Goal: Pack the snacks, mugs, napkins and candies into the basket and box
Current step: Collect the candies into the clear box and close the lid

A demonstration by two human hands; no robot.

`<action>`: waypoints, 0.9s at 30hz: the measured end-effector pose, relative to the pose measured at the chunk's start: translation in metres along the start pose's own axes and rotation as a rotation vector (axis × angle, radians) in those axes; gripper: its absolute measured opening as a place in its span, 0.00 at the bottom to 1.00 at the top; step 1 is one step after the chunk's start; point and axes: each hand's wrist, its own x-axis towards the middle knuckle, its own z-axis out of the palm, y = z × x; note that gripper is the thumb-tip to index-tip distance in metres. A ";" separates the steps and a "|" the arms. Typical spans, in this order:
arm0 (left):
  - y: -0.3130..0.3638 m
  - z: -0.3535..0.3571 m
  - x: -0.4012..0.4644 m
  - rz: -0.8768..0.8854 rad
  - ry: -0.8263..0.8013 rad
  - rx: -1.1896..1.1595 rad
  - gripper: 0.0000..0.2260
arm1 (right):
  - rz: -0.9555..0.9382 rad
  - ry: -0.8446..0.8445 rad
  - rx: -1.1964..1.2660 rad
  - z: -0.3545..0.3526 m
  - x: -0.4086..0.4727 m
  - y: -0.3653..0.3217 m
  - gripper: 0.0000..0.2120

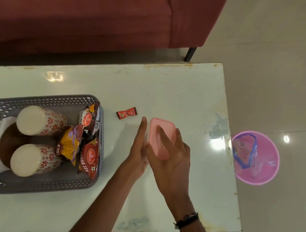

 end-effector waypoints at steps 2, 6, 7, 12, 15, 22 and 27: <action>0.004 0.000 0.000 0.003 0.018 0.015 0.30 | 0.007 -0.031 0.078 -0.006 0.002 -0.003 0.28; 0.007 -0.012 0.003 -0.025 0.012 -0.094 0.31 | 0.091 -0.117 0.502 -0.022 0.003 -0.009 0.18; 0.006 -0.017 0.003 -0.023 0.022 -0.098 0.33 | 0.117 -0.175 0.562 -0.026 0.004 -0.009 0.19; 0.001 -0.019 -0.004 0.003 0.034 -0.036 0.37 | 0.220 -0.299 0.652 -0.023 0.011 0.006 0.21; 0.004 -0.011 -0.007 0.015 -0.015 0.035 0.25 | 0.256 -0.285 0.654 -0.020 0.010 0.014 0.19; 0.001 -0.020 0.003 -0.006 0.221 -0.070 0.14 | 0.563 -0.134 1.159 -0.030 0.015 0.037 0.17; -0.002 -0.026 0.008 0.035 0.353 0.211 0.15 | 0.633 -0.050 1.305 -0.036 0.022 0.055 0.18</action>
